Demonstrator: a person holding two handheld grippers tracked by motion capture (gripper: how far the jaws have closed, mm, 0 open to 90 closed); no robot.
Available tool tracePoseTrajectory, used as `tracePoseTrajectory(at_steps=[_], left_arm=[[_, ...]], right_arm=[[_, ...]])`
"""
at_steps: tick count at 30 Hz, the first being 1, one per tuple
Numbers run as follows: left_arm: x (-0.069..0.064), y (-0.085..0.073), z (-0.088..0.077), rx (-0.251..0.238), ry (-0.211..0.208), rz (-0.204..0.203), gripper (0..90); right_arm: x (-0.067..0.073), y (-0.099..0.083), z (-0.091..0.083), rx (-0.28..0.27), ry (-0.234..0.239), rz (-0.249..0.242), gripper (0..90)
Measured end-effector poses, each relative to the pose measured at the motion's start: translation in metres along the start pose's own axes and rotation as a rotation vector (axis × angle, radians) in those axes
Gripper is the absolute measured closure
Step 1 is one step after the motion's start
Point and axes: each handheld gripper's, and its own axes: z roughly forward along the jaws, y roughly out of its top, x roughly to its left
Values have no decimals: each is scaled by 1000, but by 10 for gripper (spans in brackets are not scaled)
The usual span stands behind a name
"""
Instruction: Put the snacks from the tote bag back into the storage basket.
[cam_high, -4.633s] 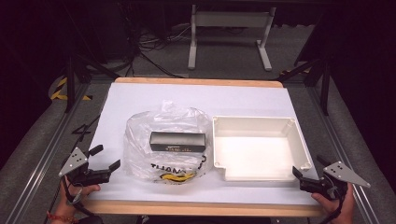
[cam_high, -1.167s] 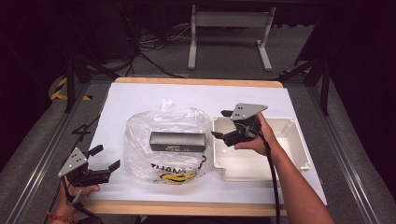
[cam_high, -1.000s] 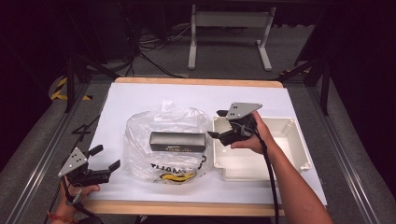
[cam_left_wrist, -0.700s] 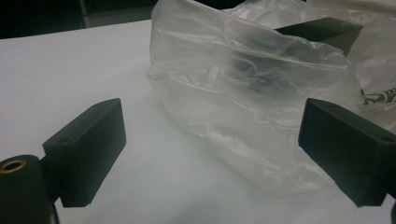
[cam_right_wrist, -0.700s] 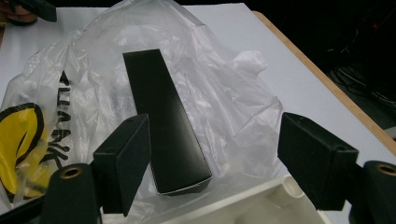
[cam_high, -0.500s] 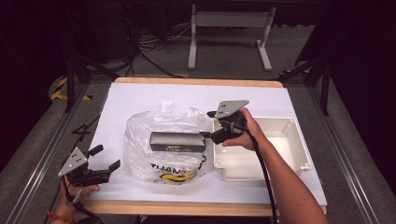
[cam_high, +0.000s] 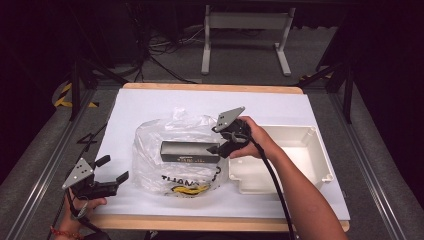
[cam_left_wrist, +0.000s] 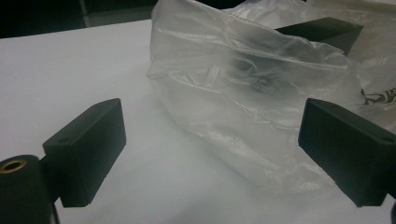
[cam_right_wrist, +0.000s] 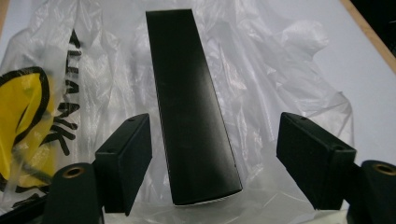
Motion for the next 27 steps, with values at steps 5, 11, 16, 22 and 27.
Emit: tracePoseTrajectory(at_steps=[5, 11, 16, 22, 27], left_arm=[[0, 0, 0, 0, -1, 0, 85], [0, 0, 0, 2, -2, 0, 85], [0, 0, 0, 13, -7, 2, 85], [1, 1, 0, 14, -9, 5, 85], [0, 0, 0, 1, -4, 0, 85]], right_arm=[[0, 2, 10, 43, 27, -14, 275], [0, 6, 16, 70, 50, -30, 284], [-1, 11, 25, 142, 53, -52, 293], [-1, 13, 36, 236, 74, -63, 306], [-3, 14, 48, 310, 76, -60, 326]])
